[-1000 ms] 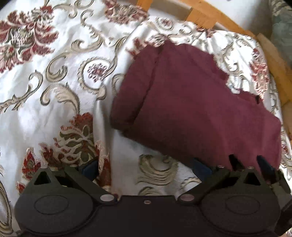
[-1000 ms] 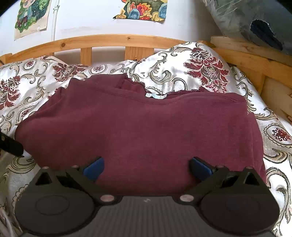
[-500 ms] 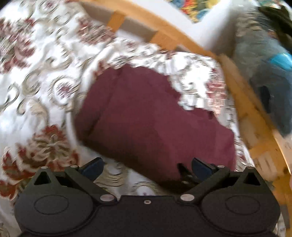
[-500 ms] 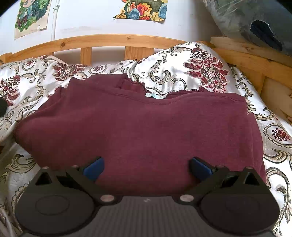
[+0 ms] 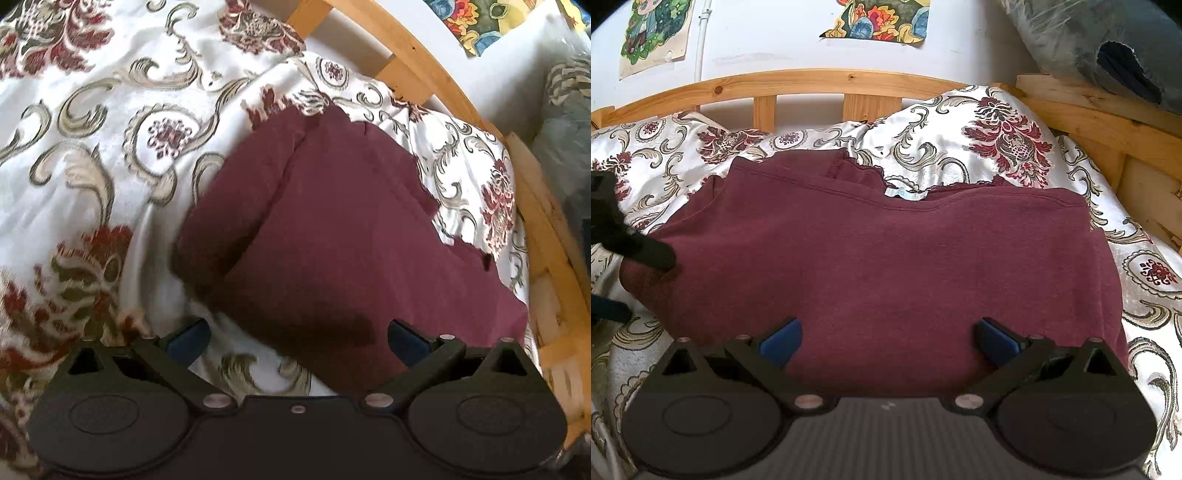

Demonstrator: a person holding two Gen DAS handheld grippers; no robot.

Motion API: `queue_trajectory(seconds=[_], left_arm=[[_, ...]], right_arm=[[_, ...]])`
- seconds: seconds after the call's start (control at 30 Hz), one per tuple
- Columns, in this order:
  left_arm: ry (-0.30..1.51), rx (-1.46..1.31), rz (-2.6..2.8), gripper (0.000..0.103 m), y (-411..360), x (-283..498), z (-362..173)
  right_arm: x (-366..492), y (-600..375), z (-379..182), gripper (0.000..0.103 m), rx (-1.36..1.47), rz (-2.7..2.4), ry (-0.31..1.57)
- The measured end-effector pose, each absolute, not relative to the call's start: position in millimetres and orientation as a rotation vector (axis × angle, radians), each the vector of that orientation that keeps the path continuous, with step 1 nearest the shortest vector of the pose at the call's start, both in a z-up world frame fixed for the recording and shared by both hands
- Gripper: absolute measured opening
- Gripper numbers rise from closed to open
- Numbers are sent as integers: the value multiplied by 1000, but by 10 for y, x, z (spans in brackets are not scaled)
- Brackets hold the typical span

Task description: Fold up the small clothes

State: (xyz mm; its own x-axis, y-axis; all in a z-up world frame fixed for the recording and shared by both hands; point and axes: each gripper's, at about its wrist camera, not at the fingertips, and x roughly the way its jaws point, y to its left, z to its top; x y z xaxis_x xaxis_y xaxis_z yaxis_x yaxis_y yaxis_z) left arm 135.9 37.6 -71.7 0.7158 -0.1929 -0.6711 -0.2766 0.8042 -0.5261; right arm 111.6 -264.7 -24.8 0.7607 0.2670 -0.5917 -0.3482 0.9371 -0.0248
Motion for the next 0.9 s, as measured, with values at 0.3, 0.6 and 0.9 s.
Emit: queue_trajectory(seconds=[0.3, 0.6, 0.9], left_arm=[[689, -592, 124, 102, 404, 1621, -794], [641, -509, 194, 84, 337, 1557, -774], [621, -474, 273, 49, 297, 1474, -686]], right_arm=[[1113, -2644, -249, 103, -137, 335, 622], [1110, -2644, -246, 103, -139, 335, 622], [1115, -2659, -251, 103, -143, 332, 621]])
